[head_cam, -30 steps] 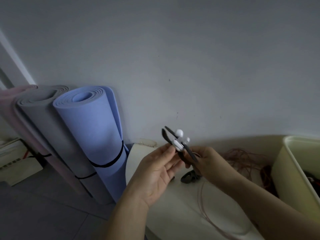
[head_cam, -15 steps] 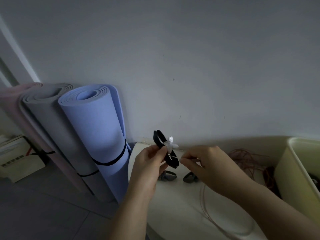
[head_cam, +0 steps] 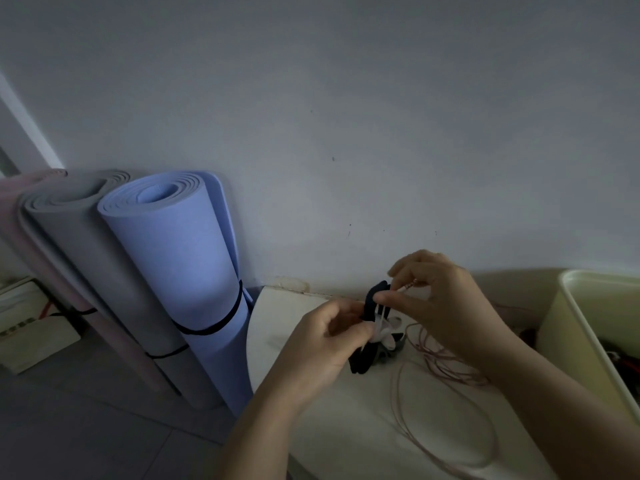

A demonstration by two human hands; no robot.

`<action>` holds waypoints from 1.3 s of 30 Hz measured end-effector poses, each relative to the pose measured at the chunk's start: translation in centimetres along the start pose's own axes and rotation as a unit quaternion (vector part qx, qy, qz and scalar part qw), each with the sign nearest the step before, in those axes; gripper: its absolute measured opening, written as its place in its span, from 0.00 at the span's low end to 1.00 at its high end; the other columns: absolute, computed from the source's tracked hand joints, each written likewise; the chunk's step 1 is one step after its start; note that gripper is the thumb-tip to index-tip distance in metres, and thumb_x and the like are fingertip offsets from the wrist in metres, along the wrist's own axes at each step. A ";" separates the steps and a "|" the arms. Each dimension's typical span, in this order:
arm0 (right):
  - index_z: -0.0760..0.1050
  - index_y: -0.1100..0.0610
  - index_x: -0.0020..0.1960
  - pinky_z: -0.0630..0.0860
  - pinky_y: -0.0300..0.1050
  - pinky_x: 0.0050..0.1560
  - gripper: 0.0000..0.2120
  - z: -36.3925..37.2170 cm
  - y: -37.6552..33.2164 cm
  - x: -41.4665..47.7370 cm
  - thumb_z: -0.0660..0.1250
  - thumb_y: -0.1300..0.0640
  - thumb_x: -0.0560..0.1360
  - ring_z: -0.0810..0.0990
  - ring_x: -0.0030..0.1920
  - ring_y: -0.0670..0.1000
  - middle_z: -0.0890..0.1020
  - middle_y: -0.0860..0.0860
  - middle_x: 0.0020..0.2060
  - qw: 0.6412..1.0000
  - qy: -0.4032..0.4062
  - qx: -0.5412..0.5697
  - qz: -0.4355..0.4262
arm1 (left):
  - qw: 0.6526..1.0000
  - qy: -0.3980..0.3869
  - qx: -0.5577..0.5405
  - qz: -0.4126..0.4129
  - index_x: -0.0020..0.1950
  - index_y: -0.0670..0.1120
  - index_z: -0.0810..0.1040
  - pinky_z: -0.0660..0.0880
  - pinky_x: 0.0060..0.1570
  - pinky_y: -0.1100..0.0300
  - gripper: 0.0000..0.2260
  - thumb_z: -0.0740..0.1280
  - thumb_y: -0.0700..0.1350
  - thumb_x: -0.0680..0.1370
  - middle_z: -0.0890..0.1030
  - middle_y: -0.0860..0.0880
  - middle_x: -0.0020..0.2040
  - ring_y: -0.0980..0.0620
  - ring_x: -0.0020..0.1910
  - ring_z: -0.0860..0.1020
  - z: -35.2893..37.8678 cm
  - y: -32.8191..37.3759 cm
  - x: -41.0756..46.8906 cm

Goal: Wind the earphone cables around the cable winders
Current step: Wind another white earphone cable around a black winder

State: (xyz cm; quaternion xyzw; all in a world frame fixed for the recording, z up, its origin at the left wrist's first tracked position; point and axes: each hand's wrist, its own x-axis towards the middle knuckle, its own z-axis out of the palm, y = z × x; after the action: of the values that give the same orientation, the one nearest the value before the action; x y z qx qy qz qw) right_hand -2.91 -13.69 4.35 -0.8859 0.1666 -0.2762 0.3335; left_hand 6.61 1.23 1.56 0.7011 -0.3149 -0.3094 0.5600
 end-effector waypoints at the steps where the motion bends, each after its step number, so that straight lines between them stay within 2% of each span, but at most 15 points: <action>1: 0.76 0.50 0.34 0.72 0.32 0.43 0.13 -0.1 0.1 0.0 0.71 0.40 0.62 0.77 0.43 0.41 0.81 0.44 0.39 0.999 -0.005 0.028 0.014 | 1.000 -0.004 -0.002 -0.001 0.54 0.55 0.81 0.76 0.57 0.57 0.10 0.70 0.52 0.73 0.84 0.55 0.50 0.59 0.52 0.81 0.0 0.0 0.0; 5: 0.78 0.51 0.36 0.74 0.35 0.39 0.17 -0.1 0.2 -0.1 0.69 0.38 0.59 0.80 0.38 0.42 0.82 0.46 0.36 0.997 -0.015 0.064 0.034 | 0.999 -0.033 -0.017 -0.018 0.55 0.56 0.80 0.76 0.59 0.52 0.12 0.68 0.54 0.72 0.84 0.54 0.51 0.56 0.53 0.82 -0.1 0.1 -0.2; 10: 0.73 0.46 0.33 0.71 0.31 0.41 0.13 -0.1 -0.5 0.0 0.66 0.37 0.60 0.76 0.42 0.40 0.77 0.42 0.37 0.999 -0.016 0.037 -0.002 | 0.998 -0.014 -0.042 -0.039 0.57 0.54 0.78 0.76 0.53 0.59 0.08 0.65 0.49 0.79 0.85 0.55 0.46 0.59 0.48 0.82 0.0 0.3 -0.4; 12: 0.73 0.46 0.32 0.69 0.29 0.37 0.12 -0.2 -1.4 -0.2 0.68 0.39 0.61 0.75 0.38 0.39 0.77 0.40 0.33 0.999 -0.021 0.042 -0.008 | 0.997 -0.003 -0.057 -0.047 0.57 0.52 0.78 0.76 0.46 0.62 0.09 0.65 0.51 0.78 0.83 0.55 0.44 0.60 0.43 0.81 0.1 0.3 -0.5; 15: 0.76 0.49 0.33 0.70 0.33 0.29 0.09 -0.3 -2.9 -0.9 0.72 0.46 0.66 0.75 0.28 0.41 0.79 0.41 0.27 0.993 -0.090 0.079 -0.001 | 0.988 0.007 -0.130 -0.083 0.58 0.49 0.77 0.75 0.41 0.62 0.13 0.68 0.52 0.76 0.82 0.52 0.42 0.57 0.39 0.79 0.2 0.2 -0.4; 18: 0.77 0.46 0.34 0.76 0.38 0.35 0.07 -0.3 -4.2 -1.5 0.71 0.44 0.65 0.81 0.33 0.46 0.83 0.46 0.32 0.981 -0.160 0.111 0.004 | 0.960 0.011 -0.245 -0.135 0.58 0.44 0.77 0.75 0.35 0.62 0.09 0.66 0.44 0.78 0.82 0.48 0.41 0.54 0.36 0.79 0.5 0.5 -0.2; 21: 0.77 0.51 0.35 0.73 0.34 0.29 0.09 -0.4 -4.0 -1.0 0.71 0.46 0.66 0.78 0.26 0.44 0.83 0.47 0.29 0.984 -0.099 0.141 0.037 | 0.944 -0.013 -0.295 -0.145 0.57 0.43 0.77 0.77 0.35 0.62 0.09 0.66 0.42 0.77 0.83 0.49 0.38 0.54 0.35 0.81 0.5 0.8 -0.2; 23: 0.77 0.55 0.35 0.63 0.29 0.22 0.10 -0.8 -3.3 -0.5 0.71 0.48 0.67 0.69 0.19 0.42 0.79 0.47 0.24 0.987 -0.033 0.139 0.077 | 0.938 -0.037 -0.315 -0.137 0.56 0.43 0.77 0.78 0.36 0.62 0.09 0.66 0.42 0.77 0.83 0.49 0.36 0.55 0.34 0.80 0.4 1.1 -0.4; 25: 0.77 0.57 0.36 0.58 0.29 0.20 0.11 -0.9 -2.6 -0.2 0.72 0.50 0.68 0.65 0.17 0.42 0.75 0.45 0.21 0.986 -0.011 0.134 0.101 | 0.941 -0.059 -0.309 -0.127 0.54 0.45 0.77 0.77 0.37 0.62 0.10 0.68 0.44 0.74 0.82 0.49 0.36 0.55 0.33 0.79 0.5 1.2 -0.5; 27: 0.79 0.58 0.38 0.62 0.28 0.20 0.10 -0.8 -2.1 -0.2 0.72 0.52 0.69 0.69 0.19 0.40 0.78 0.41 0.25 0.985 -0.002 0.134 0.108 | 0.947 -0.073 -0.291 -0.114 0.52 0.46 0.78 0.76 0.39 0.62 0.12 0.69 0.47 0.70 0.82 0.49 0.36 0.56 0.34 0.79 0.7 1.3 -0.6; 29: 0.80 0.60 0.39 0.63 0.28 0.21 0.10 -0.8 -1.8 -0.1 0.72 0.52 0.69 0.70 0.19 0.39 0.80 0.45 0.31 0.982 -0.001 0.147 0.115 | 0.951 -0.070 -0.285 -0.098 0.52 0.45 0.79 0.77 0.38 0.63 0.13 0.69 0.47 0.68 0.83 0.49 0.37 0.56 0.34 0.80 0.8 1.3 -0.6; 32: 0.79 0.61 0.38 0.61 0.28 0.21 0.15 -0.8 -1.4 0.0 0.71 0.47 0.66 0.65 0.18 0.41 0.76 0.51 0.26 0.977 -0.015 0.166 0.133 | 0.954 -0.057 -0.281 -0.083 0.55 0.44 0.79 0.77 0.38 0.62 0.16 0.70 0.47 0.69 0.83 0.47 0.41 0.54 0.38 0.80 0.8 1.2 -0.6; 34: 0.79 0.61 0.36 0.66 0.28 0.26 0.15 -0.9 -1.0 0.1 0.72 0.47 0.65 0.72 0.23 0.40 0.80 0.53 0.28 0.969 -0.027 0.195 0.148 | 0.958 -0.057 -0.272 -0.074 0.57 0.43 0.80 0.77 0.40 0.62 0.18 0.70 0.47 0.69 0.83 0.45 0.44 0.53 0.40 0.80 0.6 1.1 -0.7; 36: 0.79 0.60 0.36 0.73 0.30 0.34 0.17 -1.1 -0.6 0.2 0.71 0.45 0.61 0.80 0.31 0.44 0.83 0.54 0.31 0.959 -0.051 0.228 0.159 | 0.958 -0.072 -0.270 -0.066 0.57 0.43 0.81 0.78 0.42 0.62 0.17 0.70 0.47 0.69 0.82 0.44 0.46 0.53 0.40 0.80 0.3 1.1 -0.8; 39: 0.76 0.64 0.36 0.73 0.30 0.32 0.16 -1.6 -0.3 0.2 0.71 0.50 0.64 0.78 0.29 0.43 0.81 0.51 0.27 0.939 -0.112 0.276 0.172 | 0.955 -0.113 -0.266 -0.059 0.55 0.43 0.81 0.78 0.41 0.62 0.14 0.71 0.44 0.71 0.83 0.44 0.43 0.54 0.37 0.80 -0.1 1.3 -1.1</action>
State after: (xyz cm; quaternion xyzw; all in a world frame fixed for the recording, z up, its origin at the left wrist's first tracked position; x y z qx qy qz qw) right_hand -3.65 -14.39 5.65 -0.7418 0.1951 -0.1490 0.6241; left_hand 5.93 1.96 2.94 0.5043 -0.2401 -0.4921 0.6677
